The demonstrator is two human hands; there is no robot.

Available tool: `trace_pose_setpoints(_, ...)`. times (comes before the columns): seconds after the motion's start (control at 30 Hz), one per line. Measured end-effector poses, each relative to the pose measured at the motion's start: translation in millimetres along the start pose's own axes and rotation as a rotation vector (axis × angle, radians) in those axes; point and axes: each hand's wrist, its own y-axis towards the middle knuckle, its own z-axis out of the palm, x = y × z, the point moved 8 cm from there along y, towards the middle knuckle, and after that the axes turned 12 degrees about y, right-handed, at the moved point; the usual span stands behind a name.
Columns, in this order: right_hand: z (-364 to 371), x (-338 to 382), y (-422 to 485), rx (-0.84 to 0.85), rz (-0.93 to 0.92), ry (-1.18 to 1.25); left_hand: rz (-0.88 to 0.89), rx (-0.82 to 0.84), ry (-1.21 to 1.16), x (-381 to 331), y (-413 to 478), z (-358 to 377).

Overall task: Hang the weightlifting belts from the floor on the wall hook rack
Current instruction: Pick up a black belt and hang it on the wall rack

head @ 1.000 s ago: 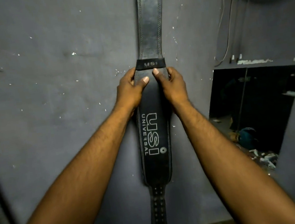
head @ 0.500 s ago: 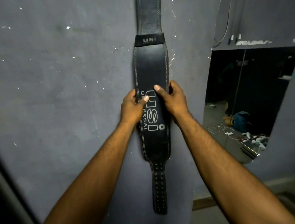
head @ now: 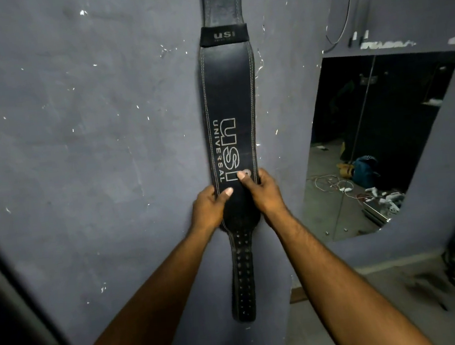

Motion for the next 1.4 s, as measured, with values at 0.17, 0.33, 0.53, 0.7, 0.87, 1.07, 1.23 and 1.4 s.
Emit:
trace_pose_setpoints(0.17, -4, -2, 3, -0.022, -0.014, 0.002, 0.011, -0.094, 0.097, 1, -6, -7)
trace_pose_setpoints(0.33, -10, -40, -16, 0.068, 0.133, -0.057, -0.037, 0.018, 0.158, 26, -15, 8)
trace_pose_setpoints(0.53, -16, -54, -11, 0.043, 0.065, -0.166, -0.076, -0.105, 0.311, 35, -13, 6)
trace_pose_setpoints(0.7, -15, -63, -10, 0.073, 0.161, -0.084, -0.058, -0.081, 0.224, 34, -17, 9)
trace_pose_setpoints(0.87, -19, -94, -32, 0.107, 0.247, -0.063, -0.135, -0.09, 0.228, 61, -44, 13)
trace_pose_setpoints(1.07, -35, -137, -97, 0.028, 0.411, -0.097, -0.446, 0.055, 0.278, 112, -115, 33)
trace_pose_setpoints(1.23, -61, -162, -174, 0.006, 0.589, -0.12, -0.544, 0.217, 0.243, 156, -190, 50)
trace_pose_setpoints(1.4, -83, -187, -273, -0.063, 0.716, -0.141, -0.712, 0.396, 0.13, 213, -289, 70)
